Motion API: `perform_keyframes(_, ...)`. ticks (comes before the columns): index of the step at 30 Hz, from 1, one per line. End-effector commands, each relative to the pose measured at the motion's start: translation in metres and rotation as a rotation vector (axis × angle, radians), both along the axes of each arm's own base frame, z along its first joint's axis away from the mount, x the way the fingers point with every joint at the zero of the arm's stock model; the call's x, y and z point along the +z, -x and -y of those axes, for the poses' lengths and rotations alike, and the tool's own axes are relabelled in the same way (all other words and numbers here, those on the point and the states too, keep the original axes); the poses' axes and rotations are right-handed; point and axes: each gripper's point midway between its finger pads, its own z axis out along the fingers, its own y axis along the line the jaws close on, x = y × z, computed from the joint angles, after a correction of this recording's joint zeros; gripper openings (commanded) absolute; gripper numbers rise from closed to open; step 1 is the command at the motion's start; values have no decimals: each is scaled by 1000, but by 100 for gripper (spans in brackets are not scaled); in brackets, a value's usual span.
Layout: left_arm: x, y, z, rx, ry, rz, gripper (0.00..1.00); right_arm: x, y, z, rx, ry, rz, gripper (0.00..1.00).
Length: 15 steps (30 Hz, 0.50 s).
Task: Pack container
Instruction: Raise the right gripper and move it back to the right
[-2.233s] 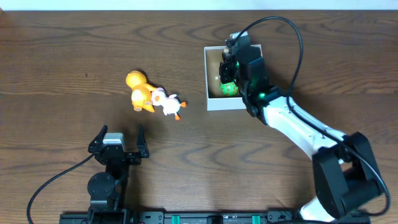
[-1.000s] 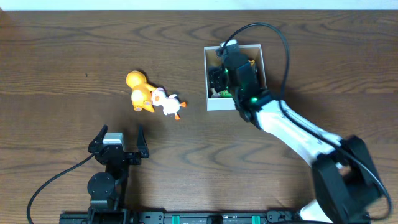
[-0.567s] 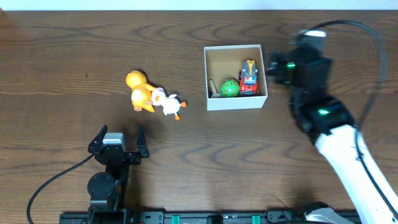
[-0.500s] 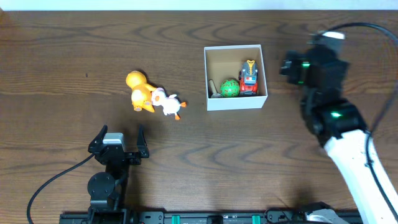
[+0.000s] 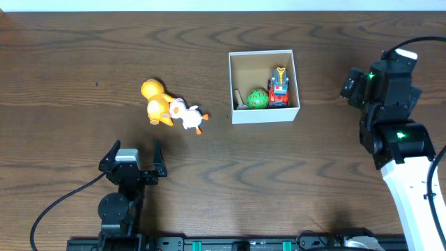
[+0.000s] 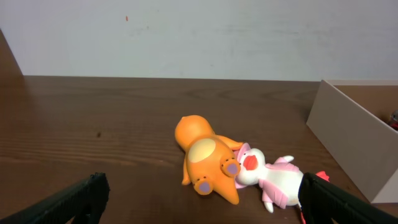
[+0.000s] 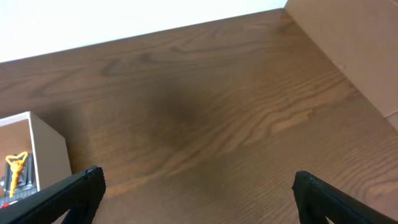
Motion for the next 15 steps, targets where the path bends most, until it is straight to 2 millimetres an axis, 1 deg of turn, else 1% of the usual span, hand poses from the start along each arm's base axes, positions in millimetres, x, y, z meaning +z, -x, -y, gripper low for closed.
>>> perform_keyframes(1,-17,1,-3,13,-17,-54,98,0,1,2,-10,-11,-1,99)
perform_keyframes(15,-16,1,-2,10,-16,-53,98,-1,2,2,-10,-11,-8,99)
